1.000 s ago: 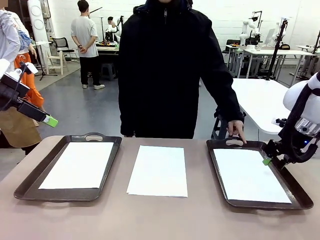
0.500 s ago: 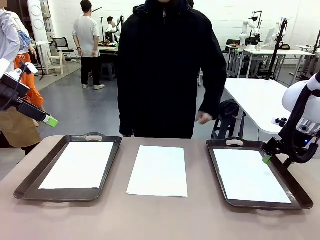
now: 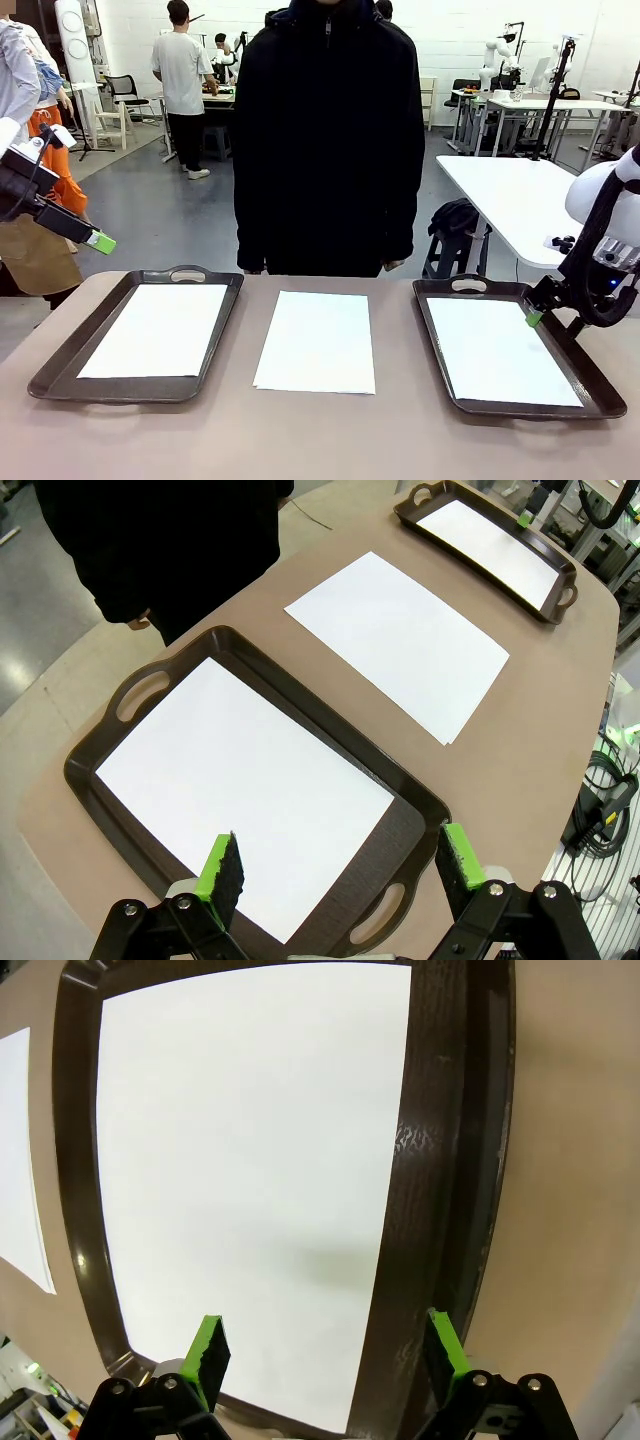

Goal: Sort the A4 documents.
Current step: Place the A4 Paper in the designated Handle tray, then receive the A4 Paper.

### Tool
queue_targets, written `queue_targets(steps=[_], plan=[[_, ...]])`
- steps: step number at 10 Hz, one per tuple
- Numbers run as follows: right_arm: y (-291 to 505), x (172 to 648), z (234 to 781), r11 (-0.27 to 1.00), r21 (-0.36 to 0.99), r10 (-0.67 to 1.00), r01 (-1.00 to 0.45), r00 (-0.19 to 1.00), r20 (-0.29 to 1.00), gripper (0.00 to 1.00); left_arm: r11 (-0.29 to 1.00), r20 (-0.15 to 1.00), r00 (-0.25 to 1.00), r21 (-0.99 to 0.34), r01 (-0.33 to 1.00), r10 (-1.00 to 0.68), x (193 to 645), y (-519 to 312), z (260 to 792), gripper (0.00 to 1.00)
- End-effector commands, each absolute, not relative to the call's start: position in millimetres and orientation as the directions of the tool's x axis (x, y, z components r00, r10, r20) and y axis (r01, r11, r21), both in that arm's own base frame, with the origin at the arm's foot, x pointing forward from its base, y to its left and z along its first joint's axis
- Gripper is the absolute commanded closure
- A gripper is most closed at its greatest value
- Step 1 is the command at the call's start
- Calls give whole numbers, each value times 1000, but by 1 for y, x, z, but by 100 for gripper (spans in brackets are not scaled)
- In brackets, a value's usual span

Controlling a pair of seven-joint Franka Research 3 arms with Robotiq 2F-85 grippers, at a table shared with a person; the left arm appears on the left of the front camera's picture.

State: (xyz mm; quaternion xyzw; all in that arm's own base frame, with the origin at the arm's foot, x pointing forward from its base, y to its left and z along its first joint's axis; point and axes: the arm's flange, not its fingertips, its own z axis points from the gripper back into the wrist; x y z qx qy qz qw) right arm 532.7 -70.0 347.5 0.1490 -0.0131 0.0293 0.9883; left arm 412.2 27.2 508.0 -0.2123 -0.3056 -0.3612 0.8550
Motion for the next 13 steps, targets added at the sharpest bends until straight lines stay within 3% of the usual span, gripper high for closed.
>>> queue_targets(steps=[1, 8, 9, 11, 13], plan=[[-70, 533, 348, 954, 293, 52, -61, 998, 36, 0, 645, 671, 546, -131, 753, -501, 411, 27, 507, 0], [-70, 533, 348, 954, 294, 54, -62, 998, 35, 0, 645, 671, 546, -131, 753, -501, 411, 27, 507, 0], [-48, 533, 394, 950, 140, 236, -281, 933, 271, 0, 645, 671, 546, -131, 753, -501, 411, 27, 507, 0], [-6, 536, 453, 892, 42, 387, -451, 807, 446, 0, 645, 671, 546, -131, 753, -501, 411, 27, 507, 0], [13, 520, 494, 759, 144, 441, -635, 664, 603, 0, 645, 671, 546, -131, 753, -501, 411, 27, 507, 0]])
